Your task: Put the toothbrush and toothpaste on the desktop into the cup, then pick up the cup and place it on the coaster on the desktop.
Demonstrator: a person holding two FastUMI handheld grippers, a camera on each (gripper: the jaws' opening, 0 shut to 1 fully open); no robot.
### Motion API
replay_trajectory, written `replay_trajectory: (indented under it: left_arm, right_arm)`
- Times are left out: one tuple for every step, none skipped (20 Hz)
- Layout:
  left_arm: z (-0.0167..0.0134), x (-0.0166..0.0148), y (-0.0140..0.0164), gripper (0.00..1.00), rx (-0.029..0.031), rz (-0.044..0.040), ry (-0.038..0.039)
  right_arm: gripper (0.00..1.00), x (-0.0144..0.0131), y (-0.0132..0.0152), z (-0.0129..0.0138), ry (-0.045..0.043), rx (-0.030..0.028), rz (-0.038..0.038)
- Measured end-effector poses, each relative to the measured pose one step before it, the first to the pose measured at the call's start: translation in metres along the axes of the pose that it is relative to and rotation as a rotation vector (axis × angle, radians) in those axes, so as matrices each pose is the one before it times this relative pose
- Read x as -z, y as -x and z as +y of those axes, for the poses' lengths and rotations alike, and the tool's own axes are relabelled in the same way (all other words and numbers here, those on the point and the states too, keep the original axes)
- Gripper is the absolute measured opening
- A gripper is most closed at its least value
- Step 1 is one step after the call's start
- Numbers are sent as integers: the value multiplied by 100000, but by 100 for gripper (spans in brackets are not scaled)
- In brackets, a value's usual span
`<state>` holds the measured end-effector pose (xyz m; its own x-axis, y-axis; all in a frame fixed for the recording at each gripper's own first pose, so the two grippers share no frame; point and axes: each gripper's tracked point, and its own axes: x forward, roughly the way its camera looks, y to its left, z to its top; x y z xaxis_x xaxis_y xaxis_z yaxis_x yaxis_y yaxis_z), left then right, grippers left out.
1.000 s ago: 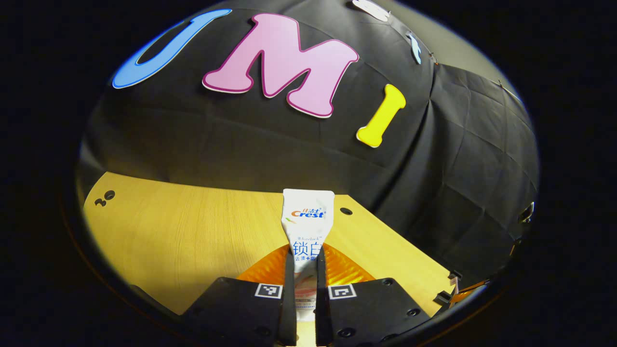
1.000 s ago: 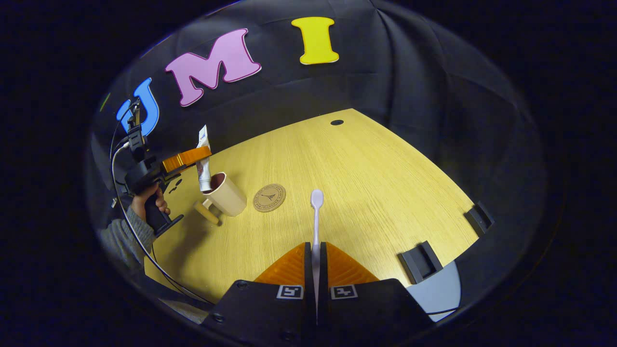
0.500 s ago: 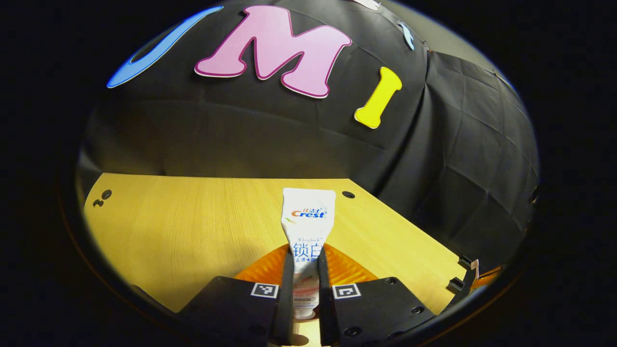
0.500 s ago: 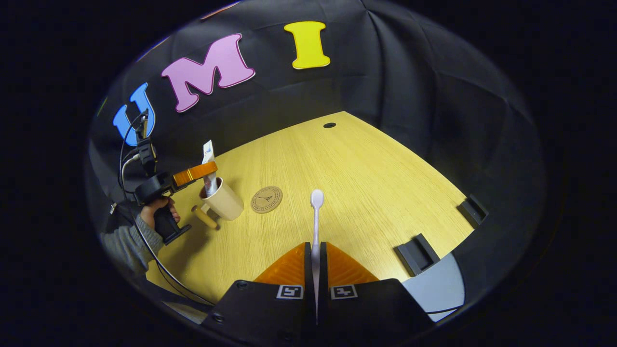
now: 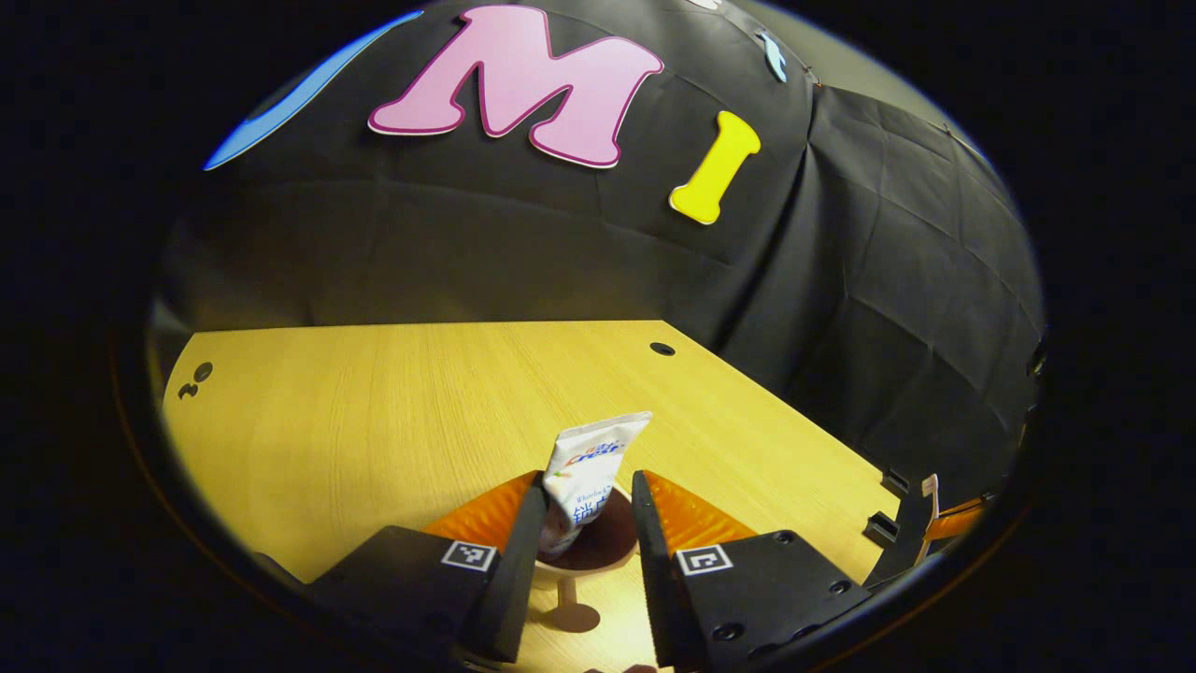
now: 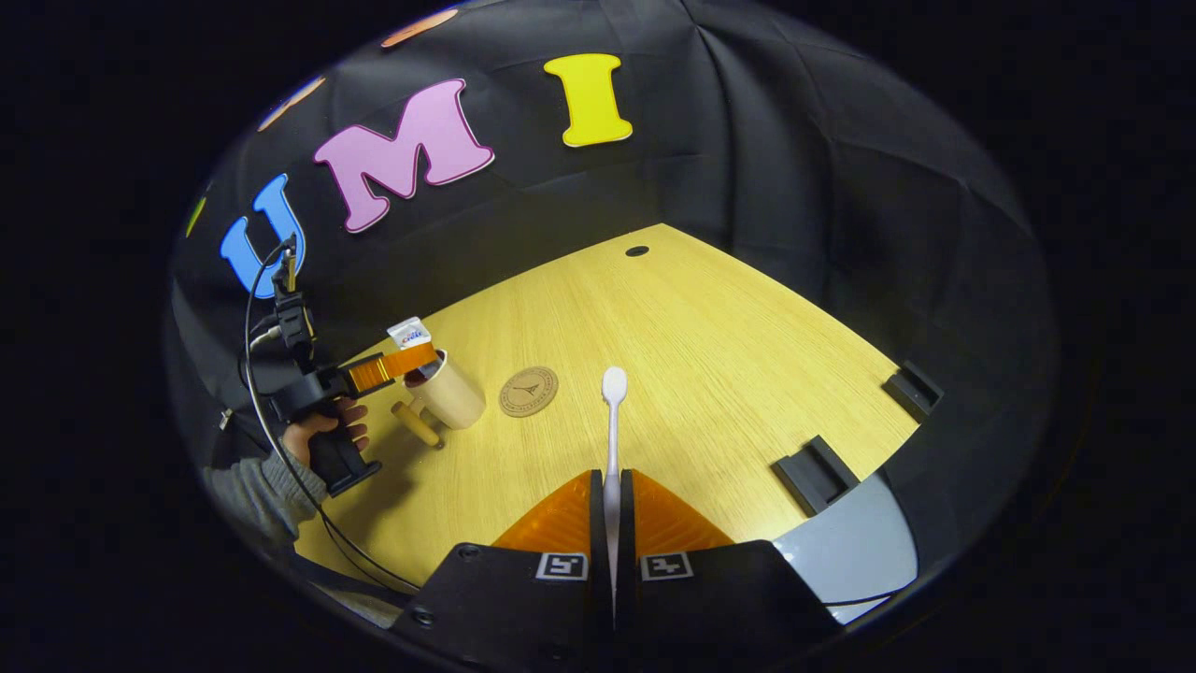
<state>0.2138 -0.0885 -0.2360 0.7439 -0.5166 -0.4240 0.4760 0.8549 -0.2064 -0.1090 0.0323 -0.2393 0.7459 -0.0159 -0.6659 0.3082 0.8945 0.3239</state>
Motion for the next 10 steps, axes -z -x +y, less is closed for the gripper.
replay_trajectory:
  left_arm:
    - [215,-122,298,59,-694,-59,-208]
    - [159,-149,543,61,-989,-441,-311]
    - [96,-171,746,65,-654,-695,-253]
    - [144,-246,831,66,-818,-634,-541]
    - [91,-107,950,69,-553,-507,-780]
    - [85,-213,963,70,-596,-614,-795]
    - [-15,-79,1085,72,-241,-469,-559]
    - [-10,-142,1260,72,-242,-238,7]
    - [-111,27,1264,74,108,114,599]
    - [-130,103,1380,74,-35,-5,1312]
  right_arm:
    - [6,-261,-19,627,196,-1294,-820]
    - [6,-323,4,634,309,-1523,-923]
    - [6,-347,-53,740,67,-1740,-747]
    - [6,-498,-138,795,-253,-2051,-959]
    - [5,-585,-349,1038,-243,-2502,-1235]
    - [5,-650,-393,922,24,-2271,-1107]
    - [6,-724,-460,981,209,-2336,-1483]
    - [6,-808,-511,1034,570,-2447,-1740]
    - [6,-779,-796,1223,474,-3138,-1263]
    - [5,-741,-723,1312,95,-3376,-1229]
